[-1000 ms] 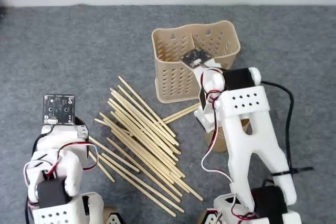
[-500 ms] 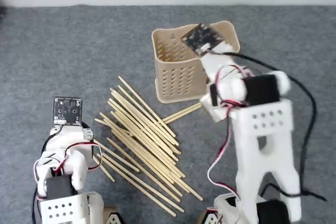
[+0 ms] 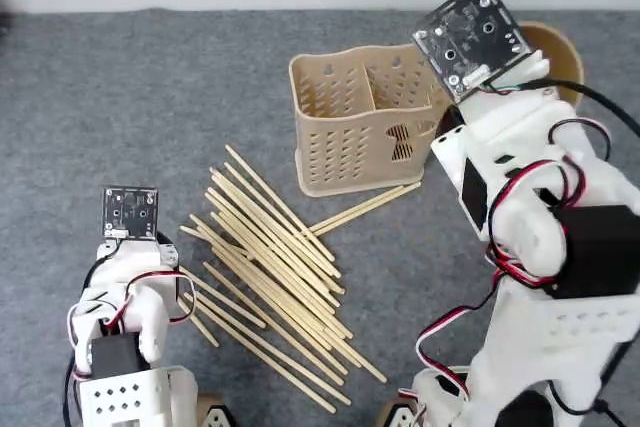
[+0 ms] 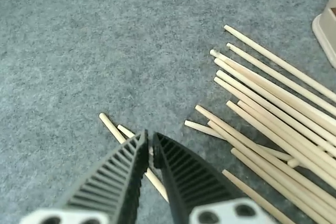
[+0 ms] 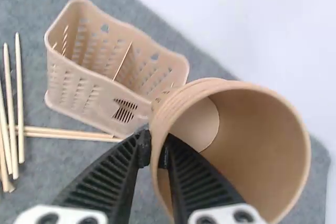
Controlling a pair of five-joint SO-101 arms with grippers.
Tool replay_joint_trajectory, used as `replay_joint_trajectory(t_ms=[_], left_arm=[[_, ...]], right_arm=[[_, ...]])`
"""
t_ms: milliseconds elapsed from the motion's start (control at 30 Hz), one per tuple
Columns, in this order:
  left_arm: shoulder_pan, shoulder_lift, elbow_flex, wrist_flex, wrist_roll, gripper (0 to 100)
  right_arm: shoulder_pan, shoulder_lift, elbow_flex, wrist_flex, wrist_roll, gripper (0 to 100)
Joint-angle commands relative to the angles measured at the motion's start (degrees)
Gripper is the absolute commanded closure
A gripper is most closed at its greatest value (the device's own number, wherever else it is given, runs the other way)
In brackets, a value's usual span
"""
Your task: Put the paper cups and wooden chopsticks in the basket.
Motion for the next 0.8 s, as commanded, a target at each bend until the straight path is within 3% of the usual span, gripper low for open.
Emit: replay_joint_trajectory(t_ms=[0,333,767], left_arm=[[-0.3,-0.7,-0.6,-1.4,-0.4,99],[-0.4,-0.7,0.0,-1.4,-0.4,99],[-0.4,-0.7,0.0,-1.4,-0.4,99]], right_arm=[[0.4,-1.1,-2.7,-4.4,0.4,99.1],[-6.6,10.1,-3.1,-12.3,0.6,99.1],[-7.9,20.4,-3.1,-13.1,0.7,98.9]])
